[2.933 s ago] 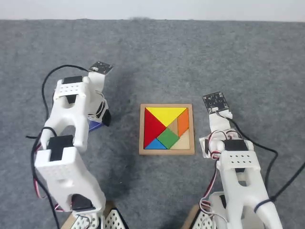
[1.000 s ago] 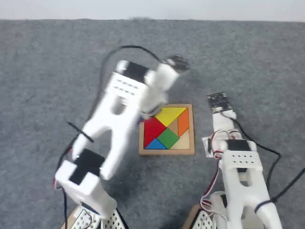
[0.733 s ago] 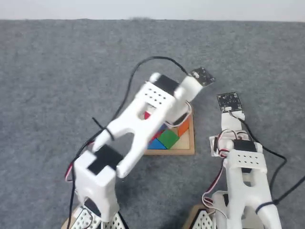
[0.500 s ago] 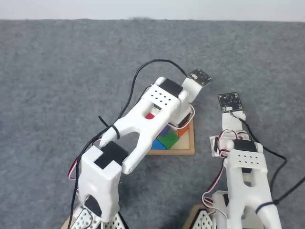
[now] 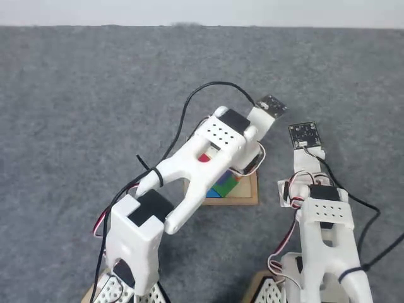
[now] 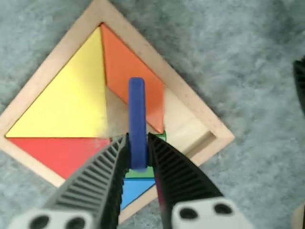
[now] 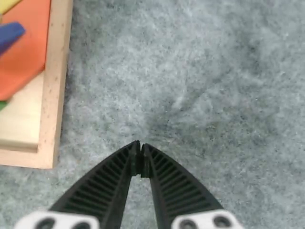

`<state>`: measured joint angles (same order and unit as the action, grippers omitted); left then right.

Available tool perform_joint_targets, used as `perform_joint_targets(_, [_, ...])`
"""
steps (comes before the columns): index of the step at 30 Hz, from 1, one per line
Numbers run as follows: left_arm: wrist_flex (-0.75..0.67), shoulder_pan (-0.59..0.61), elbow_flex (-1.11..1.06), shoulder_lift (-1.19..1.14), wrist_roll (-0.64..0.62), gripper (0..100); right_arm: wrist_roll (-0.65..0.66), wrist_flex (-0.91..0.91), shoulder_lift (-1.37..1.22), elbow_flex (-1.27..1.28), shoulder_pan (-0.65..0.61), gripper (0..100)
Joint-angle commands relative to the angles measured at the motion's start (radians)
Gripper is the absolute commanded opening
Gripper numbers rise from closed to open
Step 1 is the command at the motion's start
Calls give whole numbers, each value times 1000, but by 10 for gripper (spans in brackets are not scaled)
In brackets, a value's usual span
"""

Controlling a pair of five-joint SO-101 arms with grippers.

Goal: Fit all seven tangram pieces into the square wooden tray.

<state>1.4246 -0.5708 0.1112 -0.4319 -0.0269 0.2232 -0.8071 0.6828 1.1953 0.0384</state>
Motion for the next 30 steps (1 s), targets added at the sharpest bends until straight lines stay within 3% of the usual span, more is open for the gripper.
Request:
perform_joint_targets(1, [-18,-11,2,5,-21,76,12,19,41,-12,8,7])
perform_joint_targets(30, [46,-94,38,9,5,80,12,24,41,-12,4,7])
